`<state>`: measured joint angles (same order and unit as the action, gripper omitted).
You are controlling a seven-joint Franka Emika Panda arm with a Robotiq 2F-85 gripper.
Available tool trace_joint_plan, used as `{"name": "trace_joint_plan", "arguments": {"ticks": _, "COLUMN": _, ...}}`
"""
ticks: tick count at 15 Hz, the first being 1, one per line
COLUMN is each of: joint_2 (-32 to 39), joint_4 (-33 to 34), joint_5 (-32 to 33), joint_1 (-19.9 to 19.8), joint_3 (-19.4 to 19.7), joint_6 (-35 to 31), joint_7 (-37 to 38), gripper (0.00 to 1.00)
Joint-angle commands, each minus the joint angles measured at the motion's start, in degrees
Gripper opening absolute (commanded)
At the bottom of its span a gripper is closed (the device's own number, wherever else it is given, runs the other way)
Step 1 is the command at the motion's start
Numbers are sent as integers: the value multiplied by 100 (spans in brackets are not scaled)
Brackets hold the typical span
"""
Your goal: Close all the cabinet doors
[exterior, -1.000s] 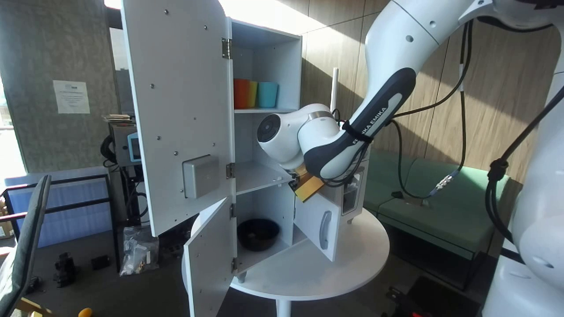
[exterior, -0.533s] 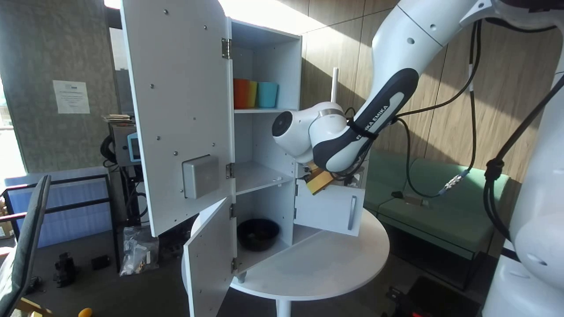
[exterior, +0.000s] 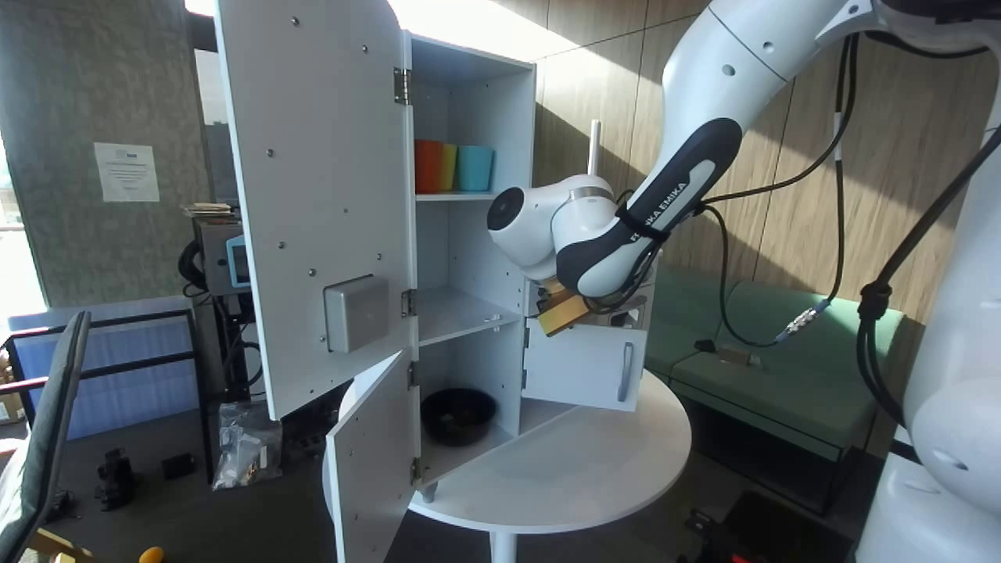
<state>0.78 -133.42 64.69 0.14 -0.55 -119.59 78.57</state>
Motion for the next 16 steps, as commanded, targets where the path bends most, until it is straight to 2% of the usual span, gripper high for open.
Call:
{"name": "trace_joint_plan", "arguments": {"ticks": 1, "joint_2": -316, "joint_4": -199, "joint_5": -251, "joint_1": -13, "joint_3": 30, "joint_6": -233, "joint_7": 301, "gripper": 100}}
{"name": "trace_joint_plan", "arguments": {"ticks": 2, "joint_2": -477, "joint_4": -315, "joint_5": -519, "joint_1": 25, "joint_3": -9, "joint_6": -262, "joint_7": 300, "gripper": 100}}
{"name": "trace_joint_plan", "arguments": {"ticks": 3, "joint_2": -80, "joint_4": -45, "joint_5": -280, "joint_1": 5, "joint_3": 12, "joint_6": -106, "joint_7": 175, "gripper": 100}}
{"name": "trace_joint_plan", "arguments": {"ticks": 7, "joint_2": -306, "joint_4": -200, "joint_5": -477, "joint_1": 24, "joint_3": -21, "joint_6": -152, "joint_7": 217, "gripper": 100}}
{"name": "trace_joint_plan", "arguments": {"ticks": 8, "joint_2": -175, "joint_4": 31, "joint_5": -1009, "joint_1": 88, "joint_3": -73, "joint_6": 73, "joint_7": 3, "gripper": 100}}
{"name": "trace_joint_plan", "arguments": {"ticks": 11, "joint_2": -200, "joint_4": -182, "joint_5": -1314, "joint_1": 194, "joint_3": -184, "joint_6": -169, "joint_7": -212, "gripper": 100}}
{"name": "trace_joint_plan", "arguments": {"ticks": 14, "joint_2": -187, "joint_4": -421, "joint_5": -1408, "joint_1": 288, "joint_3": -289, "joint_6": -229, "joint_7": -275, "gripper": 100}}
{"name": "trace_joint_plan", "arguments": {"ticks": 16, "joint_2": 64, "joint_4": -394, "joint_5": -1247, "joint_1": 278, "joint_3": -277, "joint_6": -154, "joint_7": -113, "gripper": 100}}
